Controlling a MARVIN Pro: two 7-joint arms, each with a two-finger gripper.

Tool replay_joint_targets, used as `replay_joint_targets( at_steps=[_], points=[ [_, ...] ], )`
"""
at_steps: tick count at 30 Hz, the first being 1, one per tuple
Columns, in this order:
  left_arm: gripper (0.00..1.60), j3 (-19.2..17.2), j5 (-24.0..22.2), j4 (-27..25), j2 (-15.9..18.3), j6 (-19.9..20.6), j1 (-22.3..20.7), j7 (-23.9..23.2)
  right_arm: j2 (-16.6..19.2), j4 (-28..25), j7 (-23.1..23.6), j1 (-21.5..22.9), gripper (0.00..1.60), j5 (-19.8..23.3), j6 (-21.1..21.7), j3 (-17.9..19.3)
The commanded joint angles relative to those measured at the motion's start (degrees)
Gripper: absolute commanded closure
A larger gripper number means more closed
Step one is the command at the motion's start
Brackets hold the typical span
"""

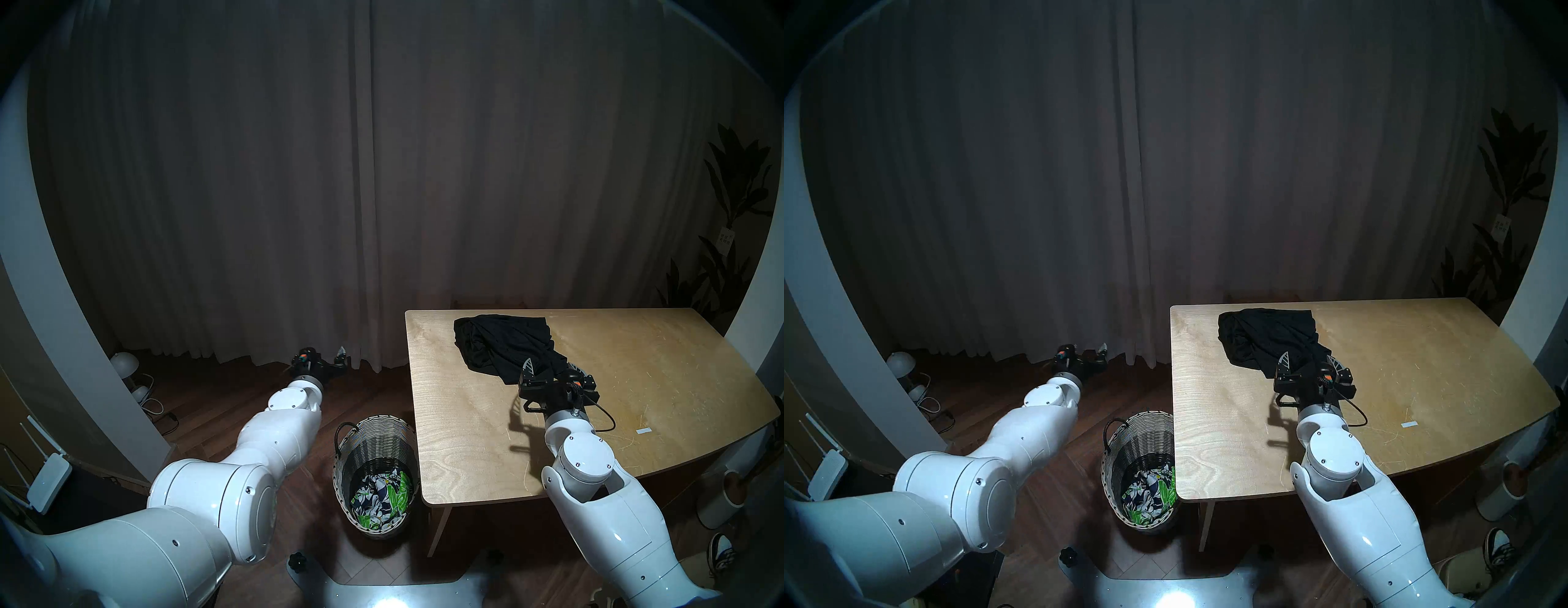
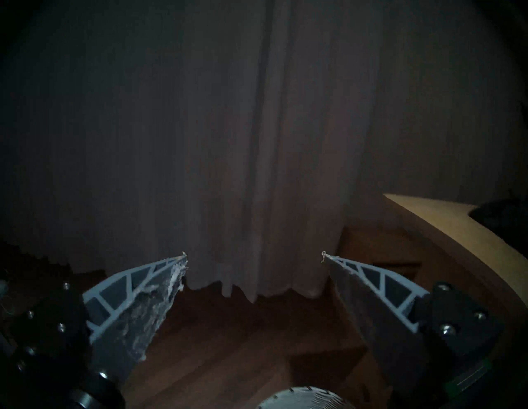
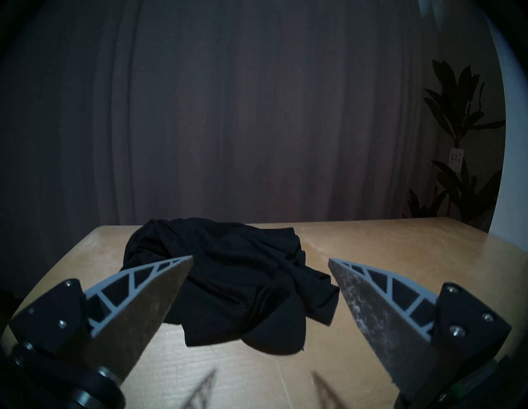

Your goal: Toss clothes into the laundry hamper

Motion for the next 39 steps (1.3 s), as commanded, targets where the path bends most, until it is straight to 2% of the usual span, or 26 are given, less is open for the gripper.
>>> replay_joint_targets(
  at_steps=[1,16,39],
  points=[
    [0.00,-1.9,-0.4,-3.2,5.8,-3.5,-0.1,1.6,-0.1,1.5,1.2,5.8,0.00,-0.9,1.0,-1.3],
    [0.00,-3.8,-1.5,-6.2,7.7,-6.6,1.1,3.6,-0.7,12.9,3.3,11.3,0.00,-2.0,5.1,-4.8],
    [0.00,-3.0,-2.1,-11.1,5.6,-9.8,0.7,4.4,-1.8,26.4,6.2,22.1,0.00,-4.4,10.2,-7.5]
  ],
)
